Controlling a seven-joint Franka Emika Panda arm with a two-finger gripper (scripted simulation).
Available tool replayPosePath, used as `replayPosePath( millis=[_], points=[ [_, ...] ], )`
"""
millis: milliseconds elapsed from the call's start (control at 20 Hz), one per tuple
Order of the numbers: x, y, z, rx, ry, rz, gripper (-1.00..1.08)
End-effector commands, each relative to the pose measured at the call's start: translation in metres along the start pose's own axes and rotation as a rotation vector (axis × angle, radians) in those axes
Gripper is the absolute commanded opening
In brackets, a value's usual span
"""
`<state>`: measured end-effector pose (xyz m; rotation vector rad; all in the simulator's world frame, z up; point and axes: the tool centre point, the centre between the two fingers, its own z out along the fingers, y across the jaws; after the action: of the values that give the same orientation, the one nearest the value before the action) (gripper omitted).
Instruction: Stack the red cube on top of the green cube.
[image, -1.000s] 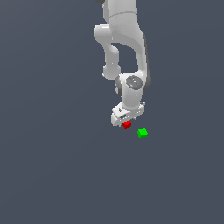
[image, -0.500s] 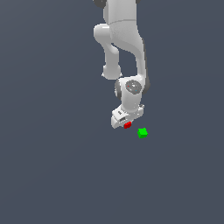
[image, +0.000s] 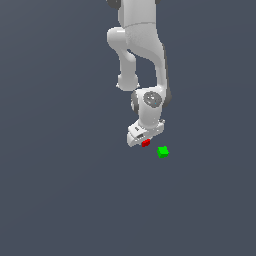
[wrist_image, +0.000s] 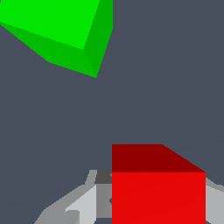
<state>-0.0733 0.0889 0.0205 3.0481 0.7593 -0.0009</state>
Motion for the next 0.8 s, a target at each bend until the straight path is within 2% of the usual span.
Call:
replayPosePath(
  millis=[0,300,750],
  points=[
    [0.0,0.0,-0.002,0.0,0.001,0.0,-1.0],
    [0.0,0.0,-0.021,0.0,0.001,0.0,-1.0],
    [-0.001,-0.001,-0.078,-0.001,0.0,-0.001,-1.0]
  ],
)
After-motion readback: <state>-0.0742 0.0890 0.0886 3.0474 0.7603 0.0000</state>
